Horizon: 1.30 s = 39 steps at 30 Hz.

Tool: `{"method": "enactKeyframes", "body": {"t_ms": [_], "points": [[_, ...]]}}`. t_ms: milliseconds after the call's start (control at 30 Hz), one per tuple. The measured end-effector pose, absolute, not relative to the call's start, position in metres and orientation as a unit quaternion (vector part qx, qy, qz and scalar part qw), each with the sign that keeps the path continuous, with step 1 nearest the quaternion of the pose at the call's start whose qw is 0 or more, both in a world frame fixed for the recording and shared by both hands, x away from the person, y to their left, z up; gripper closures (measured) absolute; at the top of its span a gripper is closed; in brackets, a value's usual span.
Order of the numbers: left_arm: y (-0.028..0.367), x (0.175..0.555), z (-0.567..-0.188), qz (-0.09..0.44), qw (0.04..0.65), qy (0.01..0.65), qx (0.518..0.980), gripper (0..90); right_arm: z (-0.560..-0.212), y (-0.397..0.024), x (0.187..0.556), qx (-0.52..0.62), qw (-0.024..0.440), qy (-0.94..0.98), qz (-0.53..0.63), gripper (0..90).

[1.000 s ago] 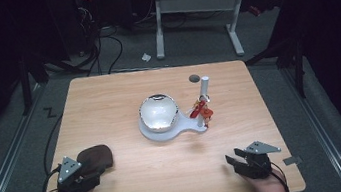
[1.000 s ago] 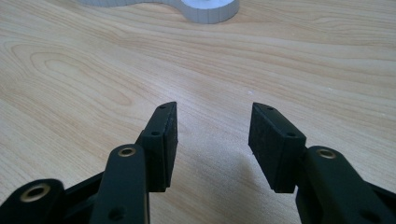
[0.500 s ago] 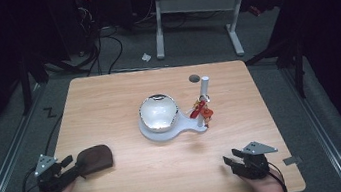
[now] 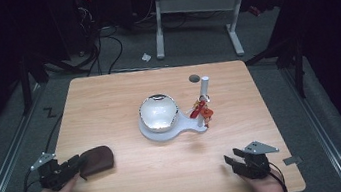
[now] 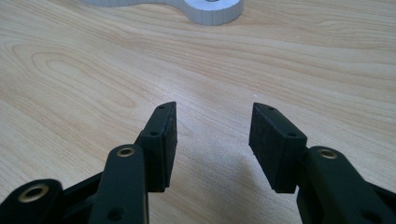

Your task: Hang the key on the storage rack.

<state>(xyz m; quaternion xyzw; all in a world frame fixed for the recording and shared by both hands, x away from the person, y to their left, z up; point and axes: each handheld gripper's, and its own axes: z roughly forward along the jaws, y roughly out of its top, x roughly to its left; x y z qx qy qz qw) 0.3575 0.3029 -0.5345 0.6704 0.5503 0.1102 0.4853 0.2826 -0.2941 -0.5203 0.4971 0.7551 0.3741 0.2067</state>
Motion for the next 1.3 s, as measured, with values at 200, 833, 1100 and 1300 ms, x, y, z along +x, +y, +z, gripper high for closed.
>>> {"method": "enactKeyframes", "body": {"t_ms": [200, 833, 1100, 1300], "points": [[0.299, 0.352, -0.536, 0.115, 0.476, 0.550, 0.677, 71.9, -0.520, -0.294, 0.283, 0.497, 0.207, 0.755, 0.373, 51.9], [0.288, 0.342, -0.524, 0.154, 0.480, 0.519, 0.691, 86.6, -0.520, -0.297, 0.283, 0.497, 0.205, 0.756, 0.373, 52.2], [0.277, 0.331, -0.506, 0.182, 0.505, 0.487, 0.689, 87.1, -0.519, -0.298, 0.283, 0.500, 0.206, 0.753, 0.376, 52.2], [0.265, 0.322, -0.495, 0.202, 0.516, 0.465, 0.690, 87.2, -0.519, -0.299, 0.282, 0.501, 0.207, 0.751, 0.378, 52.2]]}}
